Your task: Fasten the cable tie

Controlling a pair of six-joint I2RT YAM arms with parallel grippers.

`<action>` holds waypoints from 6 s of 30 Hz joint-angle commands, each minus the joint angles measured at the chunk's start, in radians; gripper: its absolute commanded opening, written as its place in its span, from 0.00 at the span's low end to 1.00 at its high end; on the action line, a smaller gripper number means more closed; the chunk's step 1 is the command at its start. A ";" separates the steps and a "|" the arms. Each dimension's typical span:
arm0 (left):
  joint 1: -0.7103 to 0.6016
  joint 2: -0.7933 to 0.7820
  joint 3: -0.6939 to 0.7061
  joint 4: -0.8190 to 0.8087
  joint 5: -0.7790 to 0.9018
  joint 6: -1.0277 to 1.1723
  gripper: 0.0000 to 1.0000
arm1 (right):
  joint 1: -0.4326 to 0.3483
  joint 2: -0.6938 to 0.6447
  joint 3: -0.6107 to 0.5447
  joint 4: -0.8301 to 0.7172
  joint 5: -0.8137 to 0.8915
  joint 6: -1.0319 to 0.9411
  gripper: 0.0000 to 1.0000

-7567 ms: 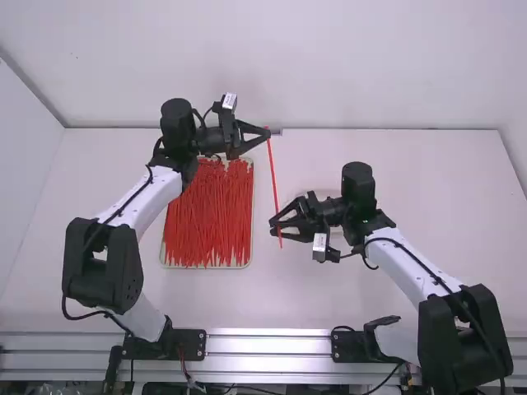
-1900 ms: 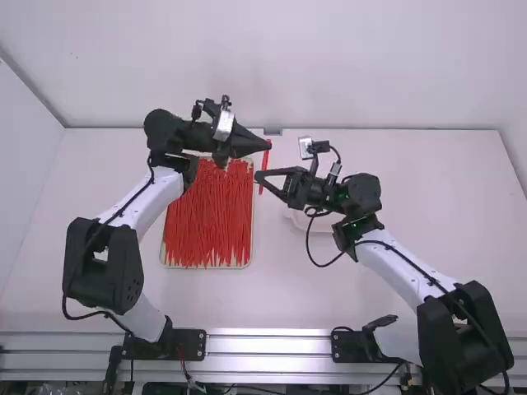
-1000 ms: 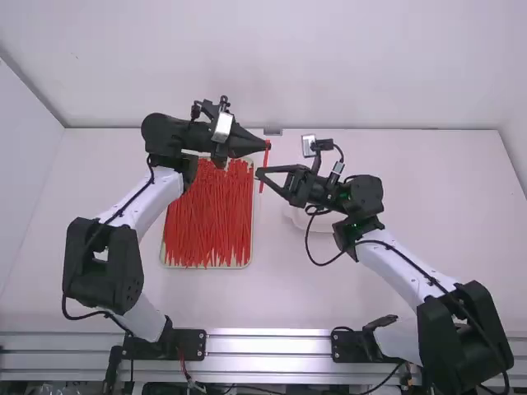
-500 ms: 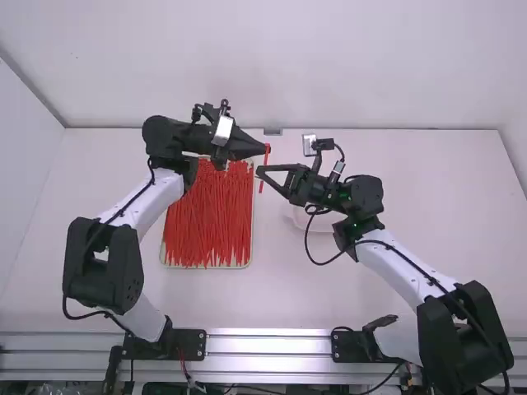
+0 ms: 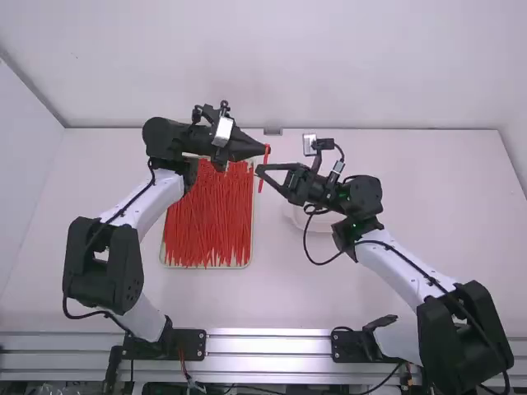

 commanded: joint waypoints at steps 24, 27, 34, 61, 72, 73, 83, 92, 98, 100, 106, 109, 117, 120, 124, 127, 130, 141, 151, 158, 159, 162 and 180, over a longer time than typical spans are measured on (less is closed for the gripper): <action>-0.037 0.003 -0.055 0.055 0.029 -0.008 0.01 | -0.032 0.003 0.026 0.012 0.078 0.030 0.00; -0.040 0.003 -0.062 0.056 0.029 -0.001 0.01 | -0.034 0.003 0.026 0.041 0.069 0.030 0.00; -0.043 0.003 -0.089 0.079 0.029 -0.005 0.01 | -0.060 0.003 0.026 0.056 0.068 0.055 0.00; -0.067 -0.001 -0.138 0.353 0.029 -0.182 0.01 | -0.112 0.003 0.026 0.057 0.094 0.056 0.00; -0.080 -0.001 -0.185 0.355 0.029 -0.132 0.01 | -0.118 0.003 0.026 0.056 0.129 0.055 0.00; -0.082 -0.001 -0.186 0.354 0.029 -0.132 0.01 | -0.119 0.003 0.026 0.057 0.132 0.055 0.00; -0.093 -0.001 -0.188 0.355 0.029 -0.112 0.01 | -0.158 0.003 0.026 0.056 0.138 0.055 0.00; -0.060 -0.014 -0.148 0.353 0.022 -0.097 0.02 | -0.113 0.003 0.026 0.022 0.091 0.028 0.00; -0.019 -0.014 -0.060 0.354 0.001 -0.207 0.01 | -0.077 0.003 0.026 0.020 0.086 0.008 0.00; -0.009 -0.014 -0.039 0.354 -0.023 -0.229 0.01 | -0.068 0.003 0.026 0.002 0.088 -0.002 0.00; 0.000 -0.014 0.005 0.354 -0.035 -0.249 0.02 | -0.045 0.003 0.025 0.003 0.082 -0.009 0.00; 0.001 -0.014 0.010 0.354 -0.038 -0.256 0.01 | -0.045 0.003 0.025 0.003 0.074 -0.008 0.00; -0.049 -0.014 -0.007 0.355 0.028 -0.233 0.01 | -0.059 0.003 0.026 0.024 0.082 0.003 0.00; -0.064 -0.014 -0.023 0.351 0.029 -0.214 0.01 | -0.070 0.003 0.026 0.068 0.071 0.020 0.00; -0.074 -0.014 -0.048 0.355 0.029 -0.207 0.01 | -0.095 0.003 0.027 0.108 0.073 0.041 0.00; -0.078 -0.014 -0.069 0.354 0.029 -0.199 0.01 | -0.112 0.003 0.036 0.108 0.068 0.055 0.00; -0.087 -0.014 -0.092 0.354 0.029 -0.180 0.01 | -0.113 0.003 0.053 0.096 0.071 0.055 0.00; -0.087 -0.014 -0.159 0.355 0.029 -0.153 0.01 | -0.123 0.003 0.133 -0.002 0.071 0.026 0.00; -0.087 -0.014 -0.188 0.355 0.029 -0.132 0.01 | -0.141 0.003 0.138 -0.004 0.093 0.032 0.00; -0.105 -0.016 -0.210 0.355 0.029 -0.110 0.01 | -0.167 0.003 0.138 -0.005 0.098 0.037 0.00; -0.112 -0.016 -0.216 0.355 0.029 -0.093 0.01 | -0.170 0.003 0.138 -0.005 0.095 0.038 0.00; -0.111 -0.017 -0.217 0.356 0.029 -0.086 0.01 | -0.170 0.003 0.138 -0.005 0.089 0.044 0.00; -0.111 -0.018 -0.207 0.354 0.029 -0.106 0.01 | -0.158 0.003 0.137 -0.004 0.071 0.044 0.00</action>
